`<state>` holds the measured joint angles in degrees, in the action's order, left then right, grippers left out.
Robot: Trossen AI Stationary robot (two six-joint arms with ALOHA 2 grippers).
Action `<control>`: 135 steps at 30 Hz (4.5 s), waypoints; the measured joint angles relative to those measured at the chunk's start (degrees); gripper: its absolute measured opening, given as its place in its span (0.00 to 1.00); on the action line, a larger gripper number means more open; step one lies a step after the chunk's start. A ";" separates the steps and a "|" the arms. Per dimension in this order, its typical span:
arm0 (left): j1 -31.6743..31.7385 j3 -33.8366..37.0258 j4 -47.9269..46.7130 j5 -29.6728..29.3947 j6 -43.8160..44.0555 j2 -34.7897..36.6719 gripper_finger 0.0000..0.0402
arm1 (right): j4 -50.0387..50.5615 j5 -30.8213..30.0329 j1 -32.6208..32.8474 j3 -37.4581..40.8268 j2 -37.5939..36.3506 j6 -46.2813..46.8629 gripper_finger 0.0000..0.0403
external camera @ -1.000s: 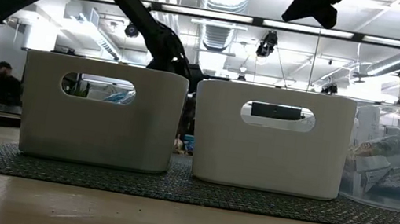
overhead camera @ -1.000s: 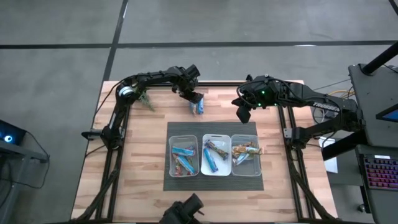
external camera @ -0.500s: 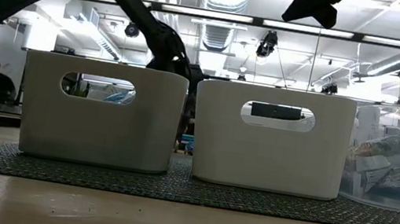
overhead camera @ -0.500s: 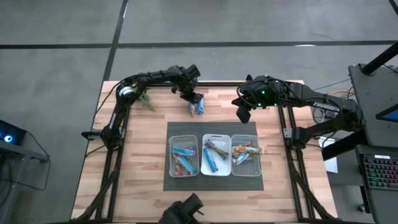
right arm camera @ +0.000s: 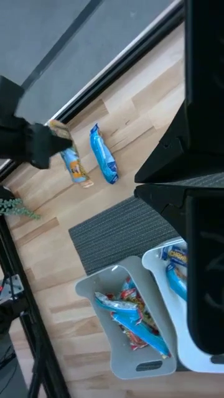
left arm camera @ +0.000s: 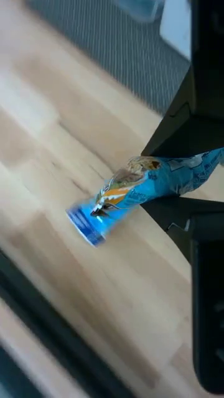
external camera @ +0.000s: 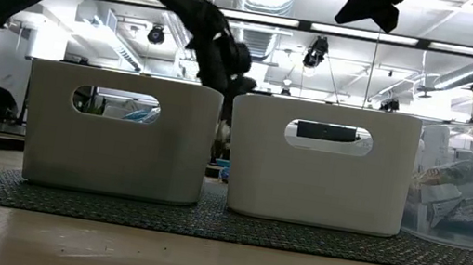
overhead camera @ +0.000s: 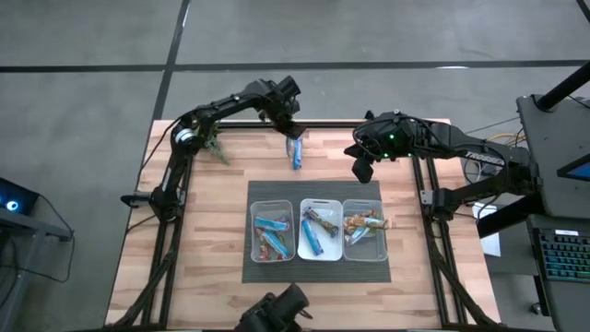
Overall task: Pick and place Granola Bars by type
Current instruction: Put the orange granola bar into the transparent bin, then put the blue granola bar into the white bin
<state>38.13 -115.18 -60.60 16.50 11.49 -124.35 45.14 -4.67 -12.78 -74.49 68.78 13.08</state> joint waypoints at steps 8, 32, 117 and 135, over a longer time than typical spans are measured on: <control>-4.32 -13.05 -2.46 1.69 -2.90 0.65 0.20 | 4.88 0.24 0.00 -0.42 -2.84 -1.31 0.02; -25.41 -17.24 16.35 7.95 1.07 2.90 0.20 | 17.89 -8.15 -0.02 -0.38 -19.65 0.20 0.02; -38.75 22.54 67.16 -5.19 33.16 0.21 0.24 | 18.08 -12.02 -0.02 -0.07 -20.99 2.01 0.02; -38.77 20.02 66.57 -4.12 30.56 0.08 0.39 | 18.08 -12.02 0.00 -0.06 -20.99 1.97 0.02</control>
<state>-0.64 -95.16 5.98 12.38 42.05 -124.27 63.22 -16.69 -12.78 -74.55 47.79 15.05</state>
